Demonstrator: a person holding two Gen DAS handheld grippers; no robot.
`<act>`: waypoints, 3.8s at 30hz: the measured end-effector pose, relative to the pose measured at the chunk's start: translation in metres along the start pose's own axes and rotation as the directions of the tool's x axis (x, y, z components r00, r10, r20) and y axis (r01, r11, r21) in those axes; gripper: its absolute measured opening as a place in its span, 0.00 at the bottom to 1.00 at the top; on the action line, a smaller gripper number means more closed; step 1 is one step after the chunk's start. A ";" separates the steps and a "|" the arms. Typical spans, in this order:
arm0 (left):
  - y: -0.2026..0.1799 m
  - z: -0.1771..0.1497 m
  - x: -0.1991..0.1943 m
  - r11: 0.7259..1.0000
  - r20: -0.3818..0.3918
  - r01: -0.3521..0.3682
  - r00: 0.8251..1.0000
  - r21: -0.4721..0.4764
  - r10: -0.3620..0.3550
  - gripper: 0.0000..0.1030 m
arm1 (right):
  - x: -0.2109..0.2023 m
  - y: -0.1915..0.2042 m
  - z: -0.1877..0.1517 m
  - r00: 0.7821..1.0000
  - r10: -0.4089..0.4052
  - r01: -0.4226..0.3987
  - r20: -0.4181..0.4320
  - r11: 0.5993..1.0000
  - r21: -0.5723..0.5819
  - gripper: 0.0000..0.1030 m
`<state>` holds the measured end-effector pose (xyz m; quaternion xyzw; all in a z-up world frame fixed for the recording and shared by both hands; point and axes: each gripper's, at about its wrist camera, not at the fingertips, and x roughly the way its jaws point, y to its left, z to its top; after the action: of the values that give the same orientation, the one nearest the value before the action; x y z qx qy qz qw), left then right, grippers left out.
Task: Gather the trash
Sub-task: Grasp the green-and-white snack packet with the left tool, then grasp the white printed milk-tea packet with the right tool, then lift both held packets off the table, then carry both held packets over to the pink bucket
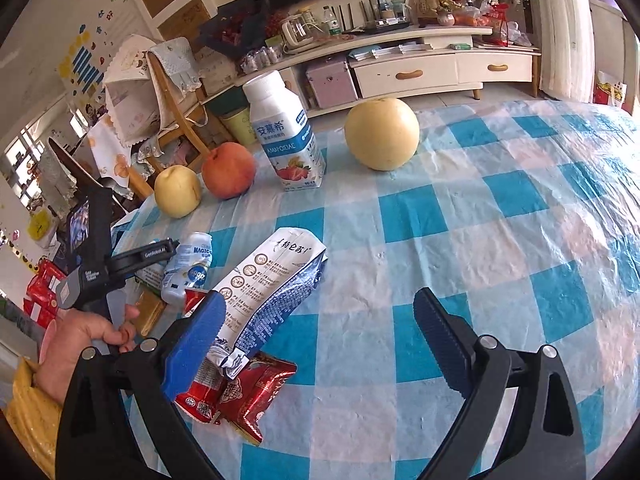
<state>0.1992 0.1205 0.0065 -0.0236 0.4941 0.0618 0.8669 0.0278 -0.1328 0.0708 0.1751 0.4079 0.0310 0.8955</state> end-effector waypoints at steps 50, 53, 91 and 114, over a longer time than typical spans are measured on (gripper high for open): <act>0.010 -0.129 -0.105 0.960 0.017 0.259 0.965 0.105 -0.262 0.39 | 0.045 0.036 -0.024 0.994 -0.011 -0.017 -0.106 0.967 -0.253 0.58; 0.024 -0.133 -0.109 0.962 0.030 0.265 0.963 0.071 -0.268 0.39 | 0.040 0.039 -0.026 0.995 0.005 -0.031 -0.101 0.965 -0.262 0.58; 0.097 -0.148 -0.139 0.864 0.052 0.444 0.883 0.238 -0.467 0.88 | -0.030 0.106 -0.065 0.989 0.148 -0.127 0.025 0.914 -0.384 0.57; 0.039 -0.161 -0.092 0.810 -0.046 0.292 0.949 0.508 -0.313 0.96 | -0.028 0.101 -0.068 0.982 0.190 -0.181 -0.018 0.898 -0.401 0.58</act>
<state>0.0097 0.1345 0.0044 0.1290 0.4653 -0.2088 0.8504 -0.0319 -0.0241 0.0840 0.0265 0.3649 0.1972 0.9095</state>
